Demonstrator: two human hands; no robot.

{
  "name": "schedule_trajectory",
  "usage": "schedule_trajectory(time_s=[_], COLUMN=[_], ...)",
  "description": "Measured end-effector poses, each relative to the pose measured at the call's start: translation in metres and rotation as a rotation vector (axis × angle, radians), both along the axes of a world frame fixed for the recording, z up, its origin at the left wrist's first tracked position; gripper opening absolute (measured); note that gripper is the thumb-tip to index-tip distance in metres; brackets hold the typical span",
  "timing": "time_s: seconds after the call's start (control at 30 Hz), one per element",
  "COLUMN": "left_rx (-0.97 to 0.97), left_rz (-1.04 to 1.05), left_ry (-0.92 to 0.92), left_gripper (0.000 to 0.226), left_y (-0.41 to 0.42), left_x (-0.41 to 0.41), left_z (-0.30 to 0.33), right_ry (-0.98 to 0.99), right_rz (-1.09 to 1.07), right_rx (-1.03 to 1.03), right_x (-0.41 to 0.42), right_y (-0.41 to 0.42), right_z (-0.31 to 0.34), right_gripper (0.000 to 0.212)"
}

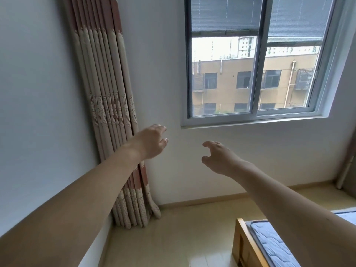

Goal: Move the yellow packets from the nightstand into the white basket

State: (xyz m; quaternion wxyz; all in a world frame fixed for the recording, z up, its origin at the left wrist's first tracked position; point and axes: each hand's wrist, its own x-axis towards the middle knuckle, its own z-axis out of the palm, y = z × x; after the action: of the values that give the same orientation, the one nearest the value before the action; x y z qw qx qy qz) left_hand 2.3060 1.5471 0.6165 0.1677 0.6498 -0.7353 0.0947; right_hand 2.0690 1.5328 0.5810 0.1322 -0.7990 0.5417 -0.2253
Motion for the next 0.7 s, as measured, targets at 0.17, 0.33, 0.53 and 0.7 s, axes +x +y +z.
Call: schedule_trajectory(time_s=[0.17, 0.33, 0.53, 0.7], left_rx=[-0.029, -0.031, 0.068, 0.107], left_rz=[-0.070, -0.102, -0.191, -0.281], left_ry=[-0.036, -0.014, 0.010, 0.046], left_gripper=[0.054, 0.055, 0.050, 0.056], left_y=[-0.131, -0.261, -0.395, -0.521], left_x=[0.033, 0.044, 0.008, -0.023], left_z=[0.007, 0.017, -0.007, -0.033], right_ry=[-0.003, -0.010, 0.011, 0.026], right_rz=[-0.062, -0.148, -0.218, -0.305], right_rx=[-0.002, -0.033, 0.016, 0.042], right_x=[0.017, 0.021, 0.009, -0.021], right_y=[-0.126, -0.246, -0.366, -0.469], right_z=[0.001, 0.020, 0.008, -0.011], right_gripper=[0.056, 0.057, 0.059, 0.059])
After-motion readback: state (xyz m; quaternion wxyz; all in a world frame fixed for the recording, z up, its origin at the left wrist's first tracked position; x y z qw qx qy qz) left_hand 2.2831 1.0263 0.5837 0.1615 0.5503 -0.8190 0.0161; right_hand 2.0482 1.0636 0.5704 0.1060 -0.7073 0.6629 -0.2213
